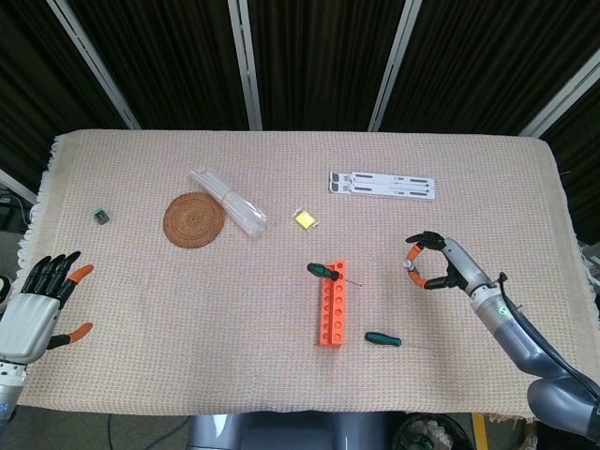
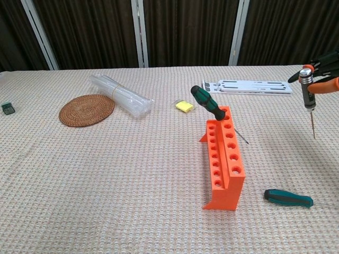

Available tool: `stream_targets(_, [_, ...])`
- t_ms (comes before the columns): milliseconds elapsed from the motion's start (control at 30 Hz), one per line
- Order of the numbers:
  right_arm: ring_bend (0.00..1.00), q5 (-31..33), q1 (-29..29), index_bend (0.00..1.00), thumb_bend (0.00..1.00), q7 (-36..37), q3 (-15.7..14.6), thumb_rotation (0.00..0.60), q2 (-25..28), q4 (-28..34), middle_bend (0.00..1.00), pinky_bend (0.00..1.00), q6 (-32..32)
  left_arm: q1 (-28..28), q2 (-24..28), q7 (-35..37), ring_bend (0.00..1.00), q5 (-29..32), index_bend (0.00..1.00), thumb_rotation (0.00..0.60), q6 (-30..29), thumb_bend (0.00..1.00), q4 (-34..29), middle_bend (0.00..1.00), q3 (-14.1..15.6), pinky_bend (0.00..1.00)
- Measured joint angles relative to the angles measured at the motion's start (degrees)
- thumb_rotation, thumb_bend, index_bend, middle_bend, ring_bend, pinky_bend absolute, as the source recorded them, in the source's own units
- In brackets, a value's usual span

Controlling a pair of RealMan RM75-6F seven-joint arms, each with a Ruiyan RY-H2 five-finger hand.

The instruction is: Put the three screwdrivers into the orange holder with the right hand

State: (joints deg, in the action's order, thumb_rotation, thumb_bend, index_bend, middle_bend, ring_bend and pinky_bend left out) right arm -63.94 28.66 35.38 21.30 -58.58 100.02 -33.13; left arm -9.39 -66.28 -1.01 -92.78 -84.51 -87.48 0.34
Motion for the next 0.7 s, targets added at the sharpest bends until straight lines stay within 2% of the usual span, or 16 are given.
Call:
stream_targets(200, [0.0,-7.2,-2.6,0.61,0.44,12.7,2.2,0.6,3.2,1.9,0.21,0.0,-0.1,0.0,-0.1,-1.0,0.0,0.4,0.15,0.6,0.4,0.14,-0.1,0.0,0.0,0.0])
stream_targets(400, [0.0,-15.5,-4.4,0.63,0.46,27.0,3.0,0.6,6.4,3.6,0.22,0.0,-1.6,-0.1,0.1,-1.0,0.0,0.9,0.15,0.6,0.4,0.14,-0.1,0.0,-0.5,0.0])
stream_targets(567, [0.0,-24.8,-5.0,0.64,0.46,39.8,2.1,0.6,9.3,4.7,0.23,0.0,-5.3,-0.2,0.5,-0.8,0.0,0.3,0.15,0.6,-0.3,0.14,-0.6,0.0,-0.7,0.0])
stream_targets(700, [0.0,-31.7,-4.5,0.65,0.46,49.5,-0.3,0.6,10.9,5.3,0.23,0.0,-10.3,-0.3,1.1,-0.3,0.0,0.4,0.15,0.6,-0.5,0.14,-1.0,0.0,-1.1,0.0])
